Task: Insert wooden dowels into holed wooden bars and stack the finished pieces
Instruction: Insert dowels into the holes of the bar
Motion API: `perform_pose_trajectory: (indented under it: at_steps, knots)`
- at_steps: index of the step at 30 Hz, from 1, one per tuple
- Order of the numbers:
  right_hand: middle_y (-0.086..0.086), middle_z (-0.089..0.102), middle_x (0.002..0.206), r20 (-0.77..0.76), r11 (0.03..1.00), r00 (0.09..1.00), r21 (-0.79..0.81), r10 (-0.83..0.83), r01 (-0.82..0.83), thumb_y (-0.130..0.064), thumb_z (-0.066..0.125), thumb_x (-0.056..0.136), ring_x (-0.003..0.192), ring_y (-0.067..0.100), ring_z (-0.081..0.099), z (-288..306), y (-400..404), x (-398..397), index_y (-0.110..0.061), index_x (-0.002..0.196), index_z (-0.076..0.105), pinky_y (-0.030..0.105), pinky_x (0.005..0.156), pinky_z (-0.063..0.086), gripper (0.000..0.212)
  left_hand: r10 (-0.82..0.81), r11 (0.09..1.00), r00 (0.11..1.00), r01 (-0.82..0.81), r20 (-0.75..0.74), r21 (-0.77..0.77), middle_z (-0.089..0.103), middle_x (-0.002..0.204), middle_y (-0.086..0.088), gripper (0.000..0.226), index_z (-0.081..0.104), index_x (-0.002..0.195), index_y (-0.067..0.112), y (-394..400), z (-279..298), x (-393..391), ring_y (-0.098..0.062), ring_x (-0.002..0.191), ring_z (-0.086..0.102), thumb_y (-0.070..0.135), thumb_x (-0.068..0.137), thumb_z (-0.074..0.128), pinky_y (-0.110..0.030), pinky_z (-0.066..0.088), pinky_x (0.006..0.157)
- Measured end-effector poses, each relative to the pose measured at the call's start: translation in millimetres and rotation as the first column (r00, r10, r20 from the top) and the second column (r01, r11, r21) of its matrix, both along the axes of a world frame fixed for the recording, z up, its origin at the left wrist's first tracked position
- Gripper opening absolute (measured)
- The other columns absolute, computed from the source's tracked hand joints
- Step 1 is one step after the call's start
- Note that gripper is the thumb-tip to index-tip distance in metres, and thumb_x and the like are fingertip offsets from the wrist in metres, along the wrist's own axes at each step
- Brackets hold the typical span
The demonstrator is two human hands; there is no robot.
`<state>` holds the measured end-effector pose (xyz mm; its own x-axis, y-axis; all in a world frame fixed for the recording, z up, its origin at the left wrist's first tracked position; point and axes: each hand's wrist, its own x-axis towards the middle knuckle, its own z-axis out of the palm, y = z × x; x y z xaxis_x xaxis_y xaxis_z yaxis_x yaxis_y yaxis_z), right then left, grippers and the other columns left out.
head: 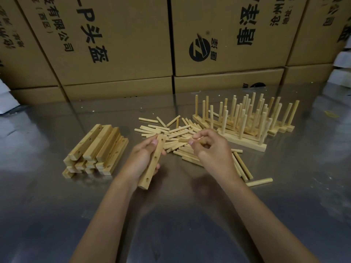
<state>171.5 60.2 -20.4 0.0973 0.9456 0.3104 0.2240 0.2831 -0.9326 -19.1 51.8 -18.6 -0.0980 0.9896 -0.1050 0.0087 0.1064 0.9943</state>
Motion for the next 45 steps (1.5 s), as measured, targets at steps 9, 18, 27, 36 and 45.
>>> perform_pose_trajectory:
  at_steps: [9, 18, 27, 36, 45]
  knots:
    - [0.0, 0.071, 0.075, -0.269, 0.963, 0.947, -0.151, 0.178, -0.224, -0.03, 0.054, 0.101, 0.074, 0.014, 0.07, 8.8, -0.8, 7.4, -0.013, 0.099, 0.057, 0.022, 0.068, 0.057, 0.017, -0.148, 0.989, 0.969, 0.148, 0.197, 0.016, 0.069, 0.09, -0.007, 0.029, 0.064, 0.125, 0.018, -4.1, 6.2, 4.0, -0.016, 0.052, 0.054, 0.024, 0.106, 0.043, -0.026, 0.043, 0.041]
    - [-0.013, 0.062, 0.066, 0.424, 0.99, 0.906, 0.129, -0.002, -0.058, -0.03, 0.059, 0.089, 0.064, 0.007, 0.059, -5.2, -6.1, -6.0, -0.028, 0.09, 0.066, 0.033, 0.061, 0.05, 0.007, -0.197, 0.98, 0.97, 0.193, 0.143, 0.039, 0.072, 0.091, -0.008, 0.028, 0.067, 0.126, 0.022, -5.2, 4.8, 8.9, -0.019, 0.054, 0.057, 0.021, 0.103, 0.051, -0.027, 0.045, 0.04]
    - [-0.012, 0.047, 0.061, 0.582, 0.972, 0.812, 0.176, 0.028, -0.159, -0.02, 0.054, 0.094, 0.061, 0.013, 0.046, -3.2, -9.6, -4.1, -0.028, 0.076, 0.055, 0.031, 0.058, 0.034, 0.02, -0.231, 0.97, 0.973, 0.228, 0.016, 0.087, 0.065, 0.081, -0.003, 0.029, 0.067, 0.128, 0.029, -5.6, -0.1, 9.2, -0.012, 0.054, 0.048, 0.026, 0.102, 0.054, -0.023, 0.035, 0.041]
    - [-0.006, 0.044, 0.048, 0.489, 0.992, 0.872, 0.102, 0.014, -0.073, -0.015, 0.057, 0.09, 0.046, 0.01, 0.04, -10.8, -11.1, -8.2, -0.018, 0.073, 0.065, 0.017, 0.044, 0.028, 0.019, -0.22, 0.966, 0.966, 0.235, -0.137, 0.109, 0.059, 0.077, 0.001, 0.03, 0.064, 0.129, 0.037, -9.4, -0.8, 12.9, -0.007, 0.053, 0.044, 0.026, 0.103, 0.052, -0.02, 0.032, 0.041]
    - [0.009, 0.068, 0.071, 0.313, 0.995, 0.945, -0.006, 0.093, -0.096, -0.02, 0.06, 0.092, 0.069, 0.027, 0.063, -14.5, -8.5, -13.2, -0.021, 0.076, 0.072, 0.039, 0.065, 0.051, 0.02, -0.228, 0.968, 0.967, 0.238, -0.111, 0.084, 0.059, 0.074, -0.001, 0.025, 0.071, 0.119, 0.029, -8.7, 1.1, 9.5, -0.008, 0.05, 0.042, 0.025, 0.104, 0.052, -0.02, 0.03, 0.038]
